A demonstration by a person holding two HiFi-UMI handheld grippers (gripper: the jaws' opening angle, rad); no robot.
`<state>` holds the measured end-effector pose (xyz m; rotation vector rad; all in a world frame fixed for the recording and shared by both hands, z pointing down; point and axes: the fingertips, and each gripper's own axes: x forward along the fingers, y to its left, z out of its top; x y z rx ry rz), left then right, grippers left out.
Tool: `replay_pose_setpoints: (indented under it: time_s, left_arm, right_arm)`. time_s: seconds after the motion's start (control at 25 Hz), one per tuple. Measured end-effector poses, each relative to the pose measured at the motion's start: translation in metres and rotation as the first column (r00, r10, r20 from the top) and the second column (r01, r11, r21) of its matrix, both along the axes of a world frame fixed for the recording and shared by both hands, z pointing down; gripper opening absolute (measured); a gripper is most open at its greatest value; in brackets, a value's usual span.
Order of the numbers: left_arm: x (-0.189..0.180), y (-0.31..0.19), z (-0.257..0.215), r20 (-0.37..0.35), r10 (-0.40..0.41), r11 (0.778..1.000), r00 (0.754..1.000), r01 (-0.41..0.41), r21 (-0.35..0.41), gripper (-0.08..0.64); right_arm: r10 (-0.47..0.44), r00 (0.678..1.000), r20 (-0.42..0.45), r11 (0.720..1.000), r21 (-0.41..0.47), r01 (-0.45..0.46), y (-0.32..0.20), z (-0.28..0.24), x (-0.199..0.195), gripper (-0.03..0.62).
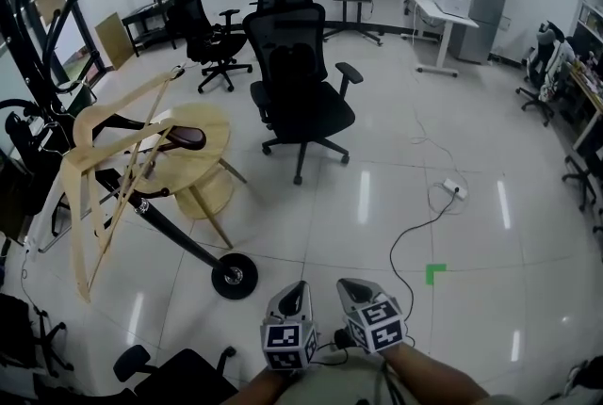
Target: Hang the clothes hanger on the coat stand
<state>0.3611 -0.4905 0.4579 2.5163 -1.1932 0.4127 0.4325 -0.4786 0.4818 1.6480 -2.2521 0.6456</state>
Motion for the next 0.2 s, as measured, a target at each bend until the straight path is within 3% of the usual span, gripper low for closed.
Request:
replay_pose_setpoints:
  time_s: [0.2]
  left_arm:
    - [0.0013,-0.0015,0.0017,-0.004,-0.005,1.0,1.0,0.005,-0.001,0.014]
  right_arm:
    - [-0.006,1.0,0.003,1.0,-0.006,0.006,-0.0005,0.0014,0.0015,0.0]
